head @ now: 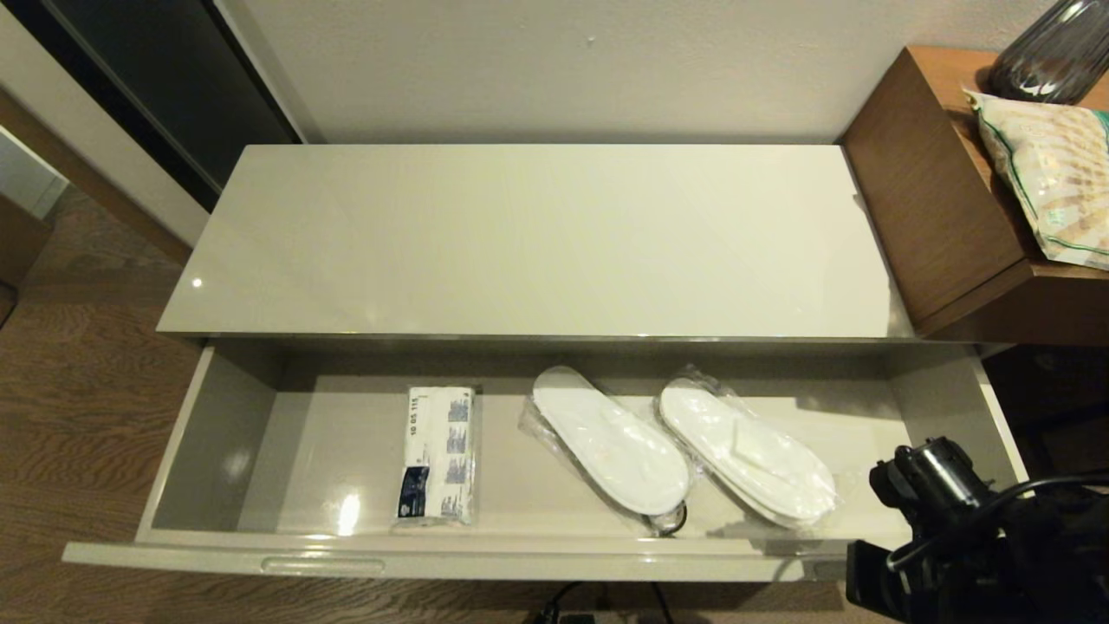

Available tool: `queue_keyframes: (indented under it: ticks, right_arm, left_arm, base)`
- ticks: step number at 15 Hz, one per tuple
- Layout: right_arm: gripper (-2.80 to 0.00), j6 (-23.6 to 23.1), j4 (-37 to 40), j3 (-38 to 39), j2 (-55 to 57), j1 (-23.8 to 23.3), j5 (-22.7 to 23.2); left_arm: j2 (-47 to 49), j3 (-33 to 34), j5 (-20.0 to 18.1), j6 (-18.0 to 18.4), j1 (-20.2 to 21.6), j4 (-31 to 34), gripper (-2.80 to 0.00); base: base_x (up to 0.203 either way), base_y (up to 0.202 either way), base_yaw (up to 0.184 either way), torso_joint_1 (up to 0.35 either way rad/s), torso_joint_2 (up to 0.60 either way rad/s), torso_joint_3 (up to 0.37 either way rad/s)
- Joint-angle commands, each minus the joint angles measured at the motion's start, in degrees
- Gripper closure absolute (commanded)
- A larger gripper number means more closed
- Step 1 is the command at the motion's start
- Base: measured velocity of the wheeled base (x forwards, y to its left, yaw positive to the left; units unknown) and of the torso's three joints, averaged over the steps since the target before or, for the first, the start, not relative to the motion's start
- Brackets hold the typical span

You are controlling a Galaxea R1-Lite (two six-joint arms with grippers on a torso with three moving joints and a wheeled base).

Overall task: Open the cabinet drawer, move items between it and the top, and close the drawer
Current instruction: Close the drawer

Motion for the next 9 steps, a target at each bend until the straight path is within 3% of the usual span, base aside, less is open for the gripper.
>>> queue_keyframes:
  ticks: [1, 4, 9]
  right_arm:
    - [0.0, 0.27, 3.62, -6.78, 0.74, -1.73, -0.03]
    - [0.0, 0.29, 11.45, -21.89, 1.97, -4.21, 0.32]
    - [0.0, 0.02, 17.95, -35.61, 6.11, -6.98, 0.62]
  left_arm:
    - [-0.01, 0.0, 0.04, -0.02, -0.02, -0.02, 0.0]
    - [-0.01, 0.0, 0.04, -0.02, -0.02, -0.02, 0.0]
    - [-0.01, 0.0, 0.04, -0.02, -0.02, -0.02, 0.0]
  base:
    - [0.0, 0.0, 0.0, 0.0, 0.0, 0.0]
    - [0.0, 0.0, 0.0, 0.0, 0.0, 0.0]
    - [0.0, 0.0, 0.0, 0.0, 0.0, 0.0]
